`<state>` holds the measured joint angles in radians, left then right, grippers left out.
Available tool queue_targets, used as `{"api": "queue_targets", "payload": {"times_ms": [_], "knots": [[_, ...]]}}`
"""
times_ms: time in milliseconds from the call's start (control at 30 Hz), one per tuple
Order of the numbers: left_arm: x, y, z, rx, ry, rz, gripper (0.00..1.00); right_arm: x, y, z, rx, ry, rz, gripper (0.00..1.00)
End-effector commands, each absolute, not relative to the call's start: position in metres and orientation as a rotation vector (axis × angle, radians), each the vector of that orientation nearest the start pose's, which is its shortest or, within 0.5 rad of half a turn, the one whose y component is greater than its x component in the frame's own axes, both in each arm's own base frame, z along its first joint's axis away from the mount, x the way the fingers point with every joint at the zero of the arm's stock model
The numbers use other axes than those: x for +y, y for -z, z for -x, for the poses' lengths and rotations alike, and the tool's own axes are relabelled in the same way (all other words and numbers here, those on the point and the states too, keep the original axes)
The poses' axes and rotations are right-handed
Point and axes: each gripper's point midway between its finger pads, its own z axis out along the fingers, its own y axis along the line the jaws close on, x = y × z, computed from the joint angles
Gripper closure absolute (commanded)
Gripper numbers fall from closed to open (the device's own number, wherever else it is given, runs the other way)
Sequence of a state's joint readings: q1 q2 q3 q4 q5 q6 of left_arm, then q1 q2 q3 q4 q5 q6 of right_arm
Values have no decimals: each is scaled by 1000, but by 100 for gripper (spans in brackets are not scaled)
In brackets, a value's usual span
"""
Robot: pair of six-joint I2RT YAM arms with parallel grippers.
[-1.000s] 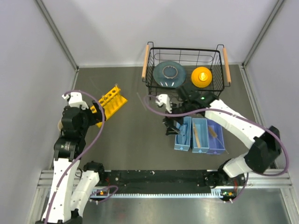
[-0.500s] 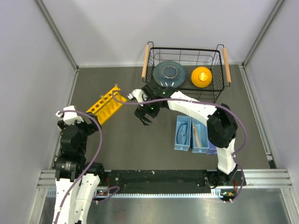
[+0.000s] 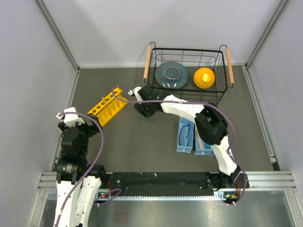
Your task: Organize the chemistry lab equipment
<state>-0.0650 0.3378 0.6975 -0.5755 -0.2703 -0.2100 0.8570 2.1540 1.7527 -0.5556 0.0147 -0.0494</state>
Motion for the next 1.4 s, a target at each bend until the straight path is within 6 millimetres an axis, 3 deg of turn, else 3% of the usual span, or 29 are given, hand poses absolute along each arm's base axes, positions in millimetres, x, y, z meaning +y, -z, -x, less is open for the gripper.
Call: {"api": "queue_targets", "payload": {"times_ms": [0, 233, 1067, 1367], "knots": [[27, -265, -216, 1684, -44, 318, 1, 406, -74, -367, 2210, -263, 993, 44], [26, -263, -217, 1689, -42, 316, 1, 409, -57, -372, 2224, -242, 984, 55], [24, -263, -218, 1696, -36, 308, 1, 408, -21, -391, 2270, -164, 923, 57], [24, -262, -218, 1699, -37, 308, 1, 403, -2, -384, 2332, -186, 941, 72]]}}
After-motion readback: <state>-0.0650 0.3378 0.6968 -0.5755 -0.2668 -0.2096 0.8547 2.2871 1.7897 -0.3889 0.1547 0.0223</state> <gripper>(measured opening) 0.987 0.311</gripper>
